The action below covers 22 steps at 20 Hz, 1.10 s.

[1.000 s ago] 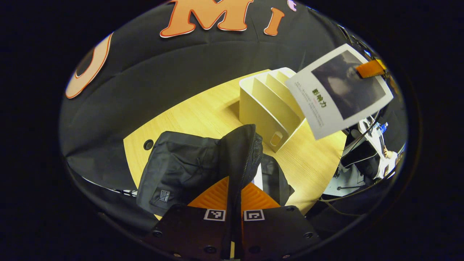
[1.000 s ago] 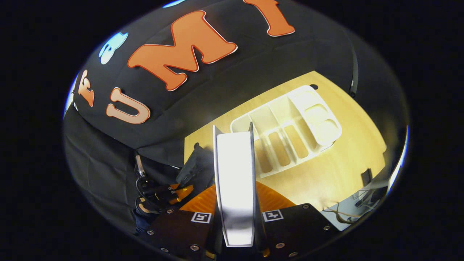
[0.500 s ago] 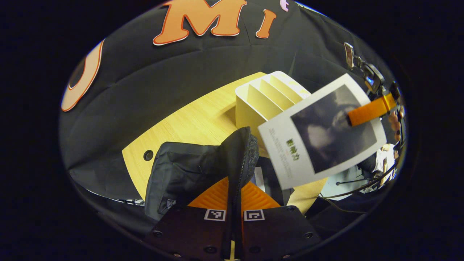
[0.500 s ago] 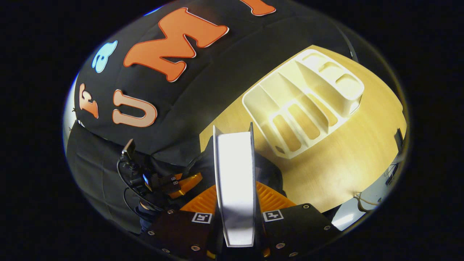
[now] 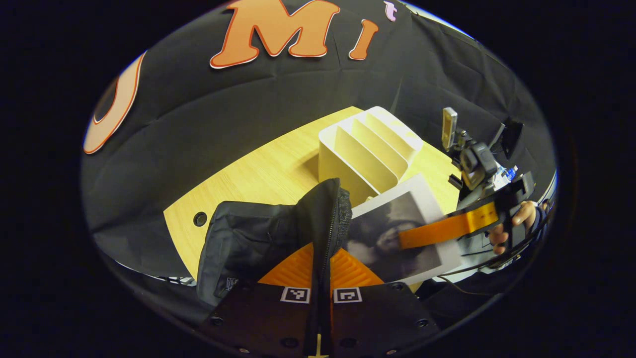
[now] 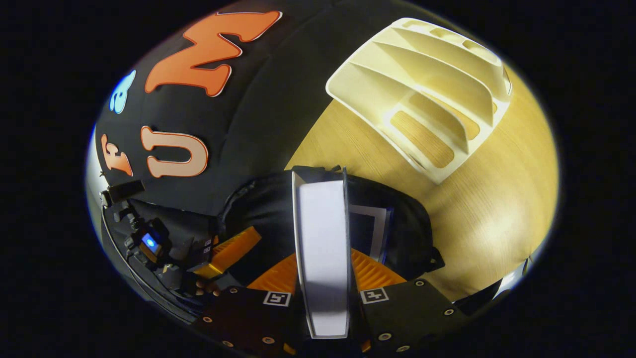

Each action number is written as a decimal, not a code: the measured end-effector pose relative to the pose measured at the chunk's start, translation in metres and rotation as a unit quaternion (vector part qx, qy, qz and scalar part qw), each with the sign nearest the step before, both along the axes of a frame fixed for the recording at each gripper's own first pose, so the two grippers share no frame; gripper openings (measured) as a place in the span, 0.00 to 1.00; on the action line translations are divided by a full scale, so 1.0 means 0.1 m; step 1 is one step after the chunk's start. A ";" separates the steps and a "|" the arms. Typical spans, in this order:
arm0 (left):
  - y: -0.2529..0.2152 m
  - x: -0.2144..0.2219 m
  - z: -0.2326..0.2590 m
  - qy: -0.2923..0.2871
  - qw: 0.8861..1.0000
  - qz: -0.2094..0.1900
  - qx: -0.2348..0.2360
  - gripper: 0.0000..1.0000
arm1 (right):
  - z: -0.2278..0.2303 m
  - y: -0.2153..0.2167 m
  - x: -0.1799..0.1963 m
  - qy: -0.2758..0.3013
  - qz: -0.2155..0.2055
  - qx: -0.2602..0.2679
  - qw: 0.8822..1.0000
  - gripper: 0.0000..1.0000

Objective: Open the schoolbag, grab two books from the bookshelf and put them into the schoolbag.

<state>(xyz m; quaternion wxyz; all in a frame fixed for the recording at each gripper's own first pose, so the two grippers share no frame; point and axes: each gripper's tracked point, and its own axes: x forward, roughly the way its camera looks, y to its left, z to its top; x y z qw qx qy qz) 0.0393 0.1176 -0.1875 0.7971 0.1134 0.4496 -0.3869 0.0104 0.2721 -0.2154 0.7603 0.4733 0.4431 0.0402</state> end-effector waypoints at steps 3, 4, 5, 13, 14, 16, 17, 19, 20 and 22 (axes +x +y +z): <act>-0.03 -0.03 0.05 -0.003 1.000 -0.004 -0.008 0.03 | -0.24 0.23 0.12 0.011 -0.002 0.012 1.000 0.36; -0.04 -0.02 0.06 -0.004 1.000 -0.004 -0.012 0.03 | -0.26 0.32 0.14 0.006 -0.001 0.020 1.000 0.36; -0.05 -0.03 0.09 -0.007 1.000 -0.003 -0.014 0.03 | -0.30 0.41 0.17 0.003 -0.002 0.028 1.000 0.36; -0.12 -0.20 0.08 -0.010 1.000 -0.009 -0.026 0.03 | -0.62 0.73 0.58 -0.015 -0.068 0.081 0.994 0.36; -0.13 -0.22 0.08 -0.008 1.000 -0.009 -0.028 0.03 | -0.66 0.77 0.60 -0.019 -0.073 0.086 0.993 0.36; -0.16 -0.23 0.05 -0.003 0.999 -0.006 -0.032 0.03 | -0.75 0.89 0.62 -0.014 -0.072 0.095 0.993 0.47; -0.15 -0.23 0.04 -0.002 0.999 -0.002 -0.031 0.03 | -0.77 0.94 0.61 -0.008 -0.065 0.097 0.993 0.38; -0.11 -0.19 0.05 -0.001 0.999 0.008 -0.035 0.03 | -0.81 0.93 0.58 0.010 -0.059 0.085 0.995 0.42; -0.08 -0.17 0.04 -0.001 0.999 0.013 -0.033 0.03 | -0.82 0.89 0.50 0.022 -0.053 0.071 0.996 0.45; 0.00 -0.14 0.02 -0.006 0.999 0.022 -0.026 0.03 | -0.82 0.75 0.36 0.040 -0.035 0.032 0.998 0.54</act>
